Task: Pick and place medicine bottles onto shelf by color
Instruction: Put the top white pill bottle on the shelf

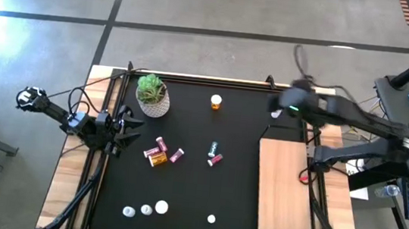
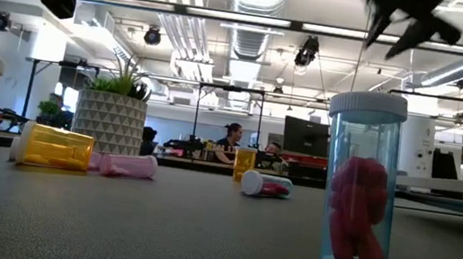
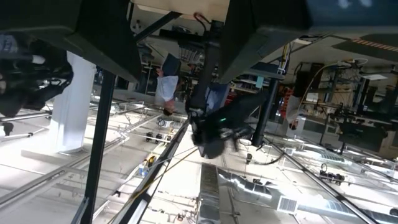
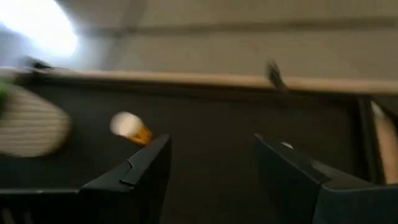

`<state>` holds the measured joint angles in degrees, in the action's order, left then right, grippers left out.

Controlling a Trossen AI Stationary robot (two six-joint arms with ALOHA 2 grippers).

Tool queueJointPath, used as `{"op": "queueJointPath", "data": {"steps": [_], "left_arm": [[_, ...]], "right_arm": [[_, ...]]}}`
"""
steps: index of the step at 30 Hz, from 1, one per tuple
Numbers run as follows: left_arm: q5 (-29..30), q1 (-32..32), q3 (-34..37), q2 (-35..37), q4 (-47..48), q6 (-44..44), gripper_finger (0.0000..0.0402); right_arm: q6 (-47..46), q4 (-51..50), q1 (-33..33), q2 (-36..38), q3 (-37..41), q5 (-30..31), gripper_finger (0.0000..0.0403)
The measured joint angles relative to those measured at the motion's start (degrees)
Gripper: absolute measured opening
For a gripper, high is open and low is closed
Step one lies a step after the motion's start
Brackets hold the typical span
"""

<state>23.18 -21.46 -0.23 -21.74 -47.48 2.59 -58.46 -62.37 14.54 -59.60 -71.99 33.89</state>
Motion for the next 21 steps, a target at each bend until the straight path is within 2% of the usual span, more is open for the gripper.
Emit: {"op": "queueJointPath", "data": {"steps": [6, 12, 16, 21], "left_arm": [[0.0, 0.0, 0.0, 0.0, 0.0, 0.0, 0.0199], [0.0, 0.0, 0.0, 0.0, 0.0, 0.0, 0.0199], [0.0, 0.0, 0.0, 0.0, 0.0, 0.0, 0.0199], [0.0, 0.0, 0.0, 0.0, 0.0, 0.0, 0.0199]], "right_arm": [[-2.1, -7.9, 6.3, -8.0, -6.9, -1.2, 0.0219], [-16.2, -20.2, 8.9, -14.0, -10.0, -8.6, 0.0219], [-18.5, -19.7, 11.7, -16.1, -10.3, -10.0, 0.0219], [-17.7, -18.3, 16.7, -19.1, -10.2, -16.0, 0.0219]]}}
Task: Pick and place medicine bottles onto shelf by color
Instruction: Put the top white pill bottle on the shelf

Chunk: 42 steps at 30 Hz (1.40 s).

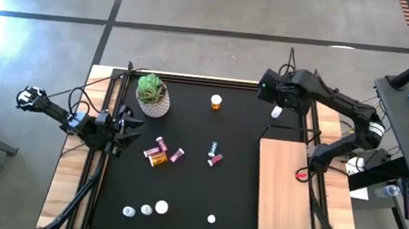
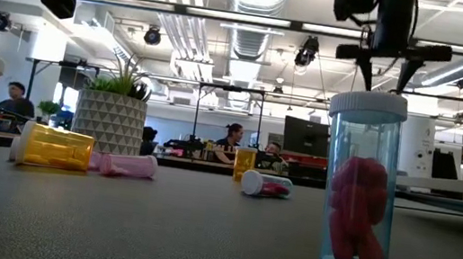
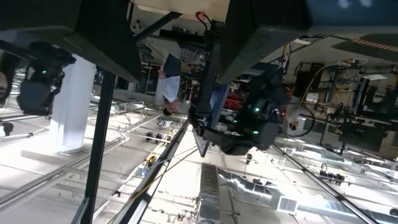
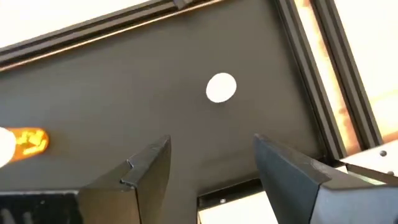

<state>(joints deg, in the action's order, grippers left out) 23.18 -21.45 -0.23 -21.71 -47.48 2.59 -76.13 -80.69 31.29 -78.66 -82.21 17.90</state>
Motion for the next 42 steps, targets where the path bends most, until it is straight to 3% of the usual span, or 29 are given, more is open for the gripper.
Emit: {"op": "queueJointPath", "data": {"steps": [9, 16, 22, 29, 34, 42], "left_arm": [[0.0, 0.0, 0.0, 0.0, 0.0, 0.0, 0.0199], [0.0, 0.0, 0.0, 0.0, 0.0, 0.0, 0.0199], [0.0, 0.0, 0.0, 0.0, 0.0, 0.0, 0.0199], [0.0, 0.0, 0.0, 0.0, 0.0, 0.0, 0.0199], [0.0, 0.0, 0.0, 0.0, 0.0, 0.0, 0.0199], [0.0, 0.0, 0.0, 0.0, 0.0, 0.0, 0.0199]], "right_arm": [[11.5, 0.7, 14.9, -6.9, 0.0, -17.0, 0.0219], [17.8, 0.4, 20.6, -12.4, 0.0, -22.8, 0.0219], [19.0, 0.5, 20.5, -16.9, 0.1, -22.8, 0.0226], [18.2, 1.4, 20.8, -19.2, 1.2, -22.4, 0.0283], [18.1, 5.7, 21.1, -17.7, 5.1, -22.3, 0.0313], [17.5, 18.6, 21.7, -12.7, 14.4, -19.2, 0.0315]]}}
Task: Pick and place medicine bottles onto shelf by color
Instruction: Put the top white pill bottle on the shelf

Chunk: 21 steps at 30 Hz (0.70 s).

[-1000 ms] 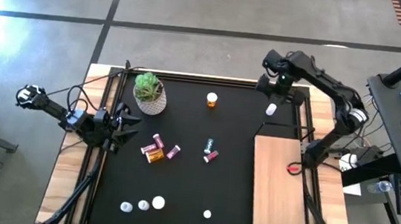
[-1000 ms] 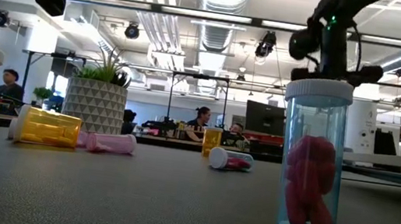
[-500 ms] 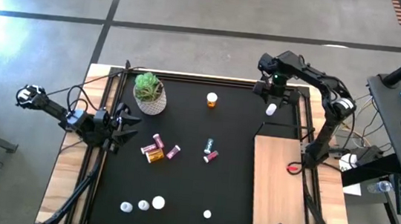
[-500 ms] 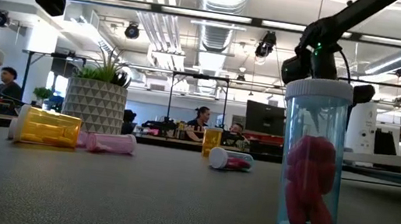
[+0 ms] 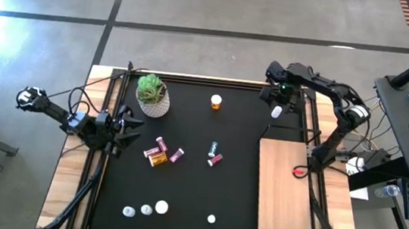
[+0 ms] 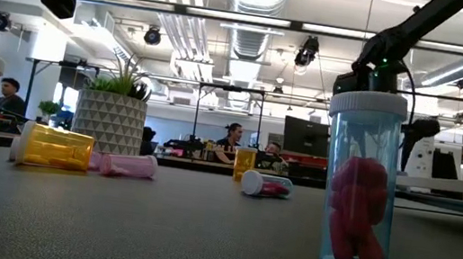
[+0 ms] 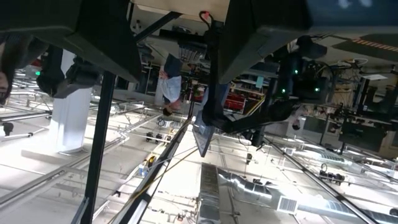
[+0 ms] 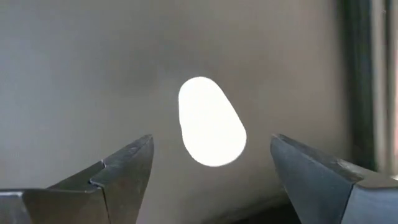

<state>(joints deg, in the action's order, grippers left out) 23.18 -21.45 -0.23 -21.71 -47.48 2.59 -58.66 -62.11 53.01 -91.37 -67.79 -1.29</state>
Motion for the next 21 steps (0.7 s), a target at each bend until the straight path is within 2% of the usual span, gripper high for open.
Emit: {"op": "queueJointPath", "data": {"steps": [4, 11, 21], "left_arm": [[0.0, 0.0, 0.0, 0.0, 0.0, 0.0, 0.0199], [0.0, 0.0, 0.0, 0.0, 0.0, 0.0, 0.0199], [0.0, 0.0, 0.0, 0.0, 0.0, 0.0, 0.0199]], "right_arm": [[-0.9, 5.8, 0.2, 1.2, 3.8, 0.2, 0.0315], [-2.2, 8.8, 0.2, 1.4, 6.3, -0.7, 0.0294], [-1.8, 9.7, 0.3, 1.4, 6.0, -0.6, 0.0214]]}}
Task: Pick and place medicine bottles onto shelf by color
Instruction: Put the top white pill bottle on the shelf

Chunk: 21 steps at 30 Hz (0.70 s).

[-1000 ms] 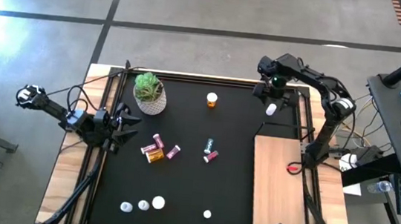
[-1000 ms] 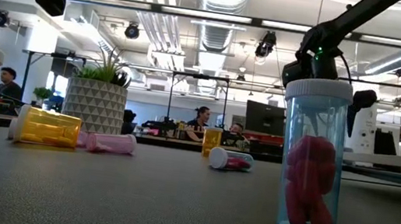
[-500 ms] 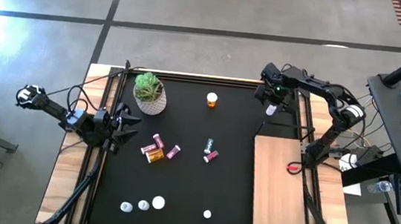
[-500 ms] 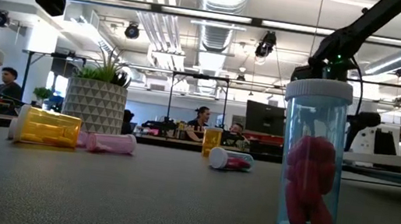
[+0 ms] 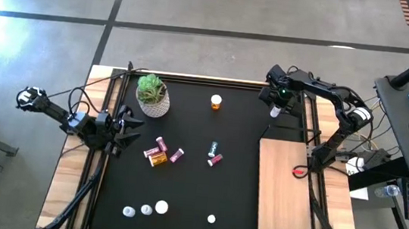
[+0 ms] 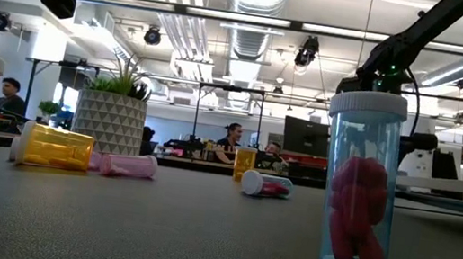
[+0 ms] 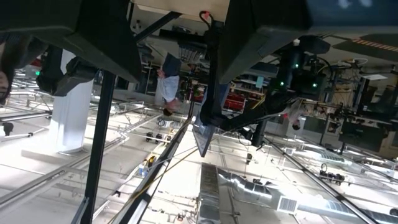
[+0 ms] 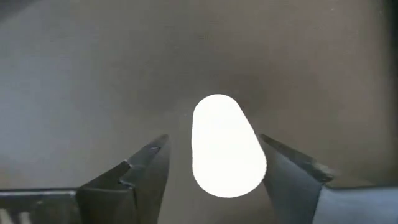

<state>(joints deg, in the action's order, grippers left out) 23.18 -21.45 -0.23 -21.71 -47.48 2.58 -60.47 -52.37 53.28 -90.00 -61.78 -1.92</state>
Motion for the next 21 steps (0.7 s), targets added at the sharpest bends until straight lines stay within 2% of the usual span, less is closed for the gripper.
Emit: {"op": "queueJointPath", "data": {"steps": [10, 16, 21], "left_arm": [[0.0, 0.0, 0.0, 0.0, 0.0, 0.0, 0.0199], [0.0, 0.0, 0.0, 0.0, 0.0, 0.0, 0.0199], [0.0, 0.0, 0.0, 0.0, 0.0, 0.0, 0.0199]], "right_arm": [[-1.4, 0.0, 0.0, 0.0, 0.0, -0.1, 0.0131], [-3.7, -1.6, -0.8, 1.1, -0.6, -1.0, 0.0135], [-4.2, -1.8, -3.0, 1.8, -3.9, 0.7, 0.0133]]}}
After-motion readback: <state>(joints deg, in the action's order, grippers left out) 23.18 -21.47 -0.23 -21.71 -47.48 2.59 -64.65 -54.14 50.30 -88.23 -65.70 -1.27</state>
